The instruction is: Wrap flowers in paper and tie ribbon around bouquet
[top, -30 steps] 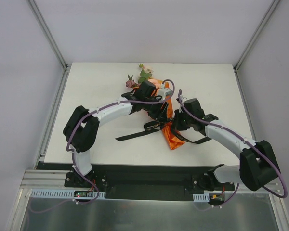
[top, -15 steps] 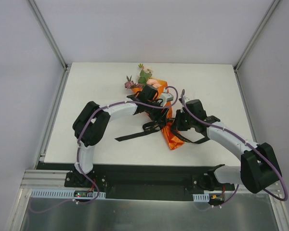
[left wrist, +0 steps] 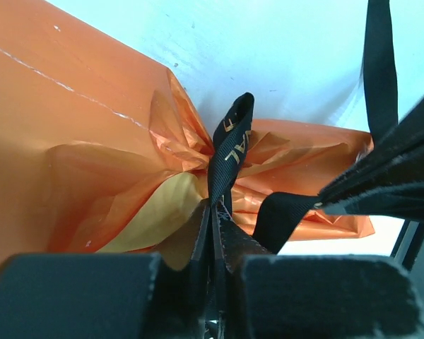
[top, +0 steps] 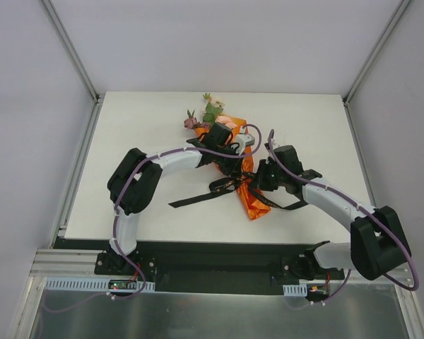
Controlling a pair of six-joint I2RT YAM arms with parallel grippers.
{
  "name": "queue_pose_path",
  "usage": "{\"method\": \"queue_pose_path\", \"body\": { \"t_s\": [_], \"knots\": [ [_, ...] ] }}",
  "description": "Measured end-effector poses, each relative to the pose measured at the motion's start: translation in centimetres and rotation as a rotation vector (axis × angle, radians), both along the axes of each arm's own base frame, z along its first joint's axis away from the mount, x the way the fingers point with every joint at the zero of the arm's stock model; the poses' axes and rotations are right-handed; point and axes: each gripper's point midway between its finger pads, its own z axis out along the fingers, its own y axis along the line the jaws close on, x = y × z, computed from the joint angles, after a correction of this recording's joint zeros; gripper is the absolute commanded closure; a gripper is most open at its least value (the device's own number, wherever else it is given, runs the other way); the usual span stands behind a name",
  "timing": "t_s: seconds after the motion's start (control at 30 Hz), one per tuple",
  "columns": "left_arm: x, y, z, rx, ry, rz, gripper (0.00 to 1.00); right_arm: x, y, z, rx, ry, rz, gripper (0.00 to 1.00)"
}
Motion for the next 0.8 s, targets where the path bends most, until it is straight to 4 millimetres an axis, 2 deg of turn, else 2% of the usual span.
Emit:
{"method": "queue_pose_path", "body": {
  "t_s": [0.23, 0.53, 0.8],
  "knots": [
    [-0.8, 0.3, 0.4, -0.01, 0.03, 0.022, 1.0, 0.6, 0.4, -1.2, 0.045, 0.075, -0.06, 0.99],
    [-1.6, -0.3, 2.7, -0.087, 0.079, 0.044, 1.0, 1.6, 1.1, -2.1, 0.101, 0.144, -0.158, 0.99],
    [-3.1, 0.2, 1.4, -0.081, 0.17, 0.065, 1.0, 3.6, 1.0, -1.8, 0.157, 0.145, -0.295, 0.99]
  ]
}}
